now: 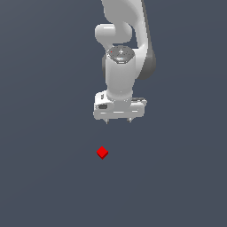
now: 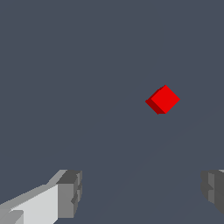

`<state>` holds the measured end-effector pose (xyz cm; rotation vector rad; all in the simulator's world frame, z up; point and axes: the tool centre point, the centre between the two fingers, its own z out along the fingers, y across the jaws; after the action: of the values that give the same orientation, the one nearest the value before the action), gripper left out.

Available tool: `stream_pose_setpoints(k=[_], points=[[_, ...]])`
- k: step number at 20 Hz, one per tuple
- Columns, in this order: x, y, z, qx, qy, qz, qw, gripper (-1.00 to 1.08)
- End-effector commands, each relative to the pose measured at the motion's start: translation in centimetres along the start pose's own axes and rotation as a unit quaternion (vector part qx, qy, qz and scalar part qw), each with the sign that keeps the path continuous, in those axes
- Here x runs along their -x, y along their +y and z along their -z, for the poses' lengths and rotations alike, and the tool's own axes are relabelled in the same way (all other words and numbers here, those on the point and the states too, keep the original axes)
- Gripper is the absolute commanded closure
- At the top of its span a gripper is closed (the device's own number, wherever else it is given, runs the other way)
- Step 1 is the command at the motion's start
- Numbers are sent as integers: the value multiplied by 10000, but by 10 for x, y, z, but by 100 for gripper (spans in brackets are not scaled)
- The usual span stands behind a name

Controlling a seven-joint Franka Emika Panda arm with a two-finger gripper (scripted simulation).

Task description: Pick up the red cube and move it to a goal position.

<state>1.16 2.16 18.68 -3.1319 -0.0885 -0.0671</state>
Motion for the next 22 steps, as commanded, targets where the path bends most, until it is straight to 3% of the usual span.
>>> stream_pose_setpoints(k=[1,12,22], points=[[0,0,0,0,0,0,10000,-92],[-3,9,-15,-7,-18,330,9995,-92],[-15,34,-55,-25,-69,1234,9923,-92]])
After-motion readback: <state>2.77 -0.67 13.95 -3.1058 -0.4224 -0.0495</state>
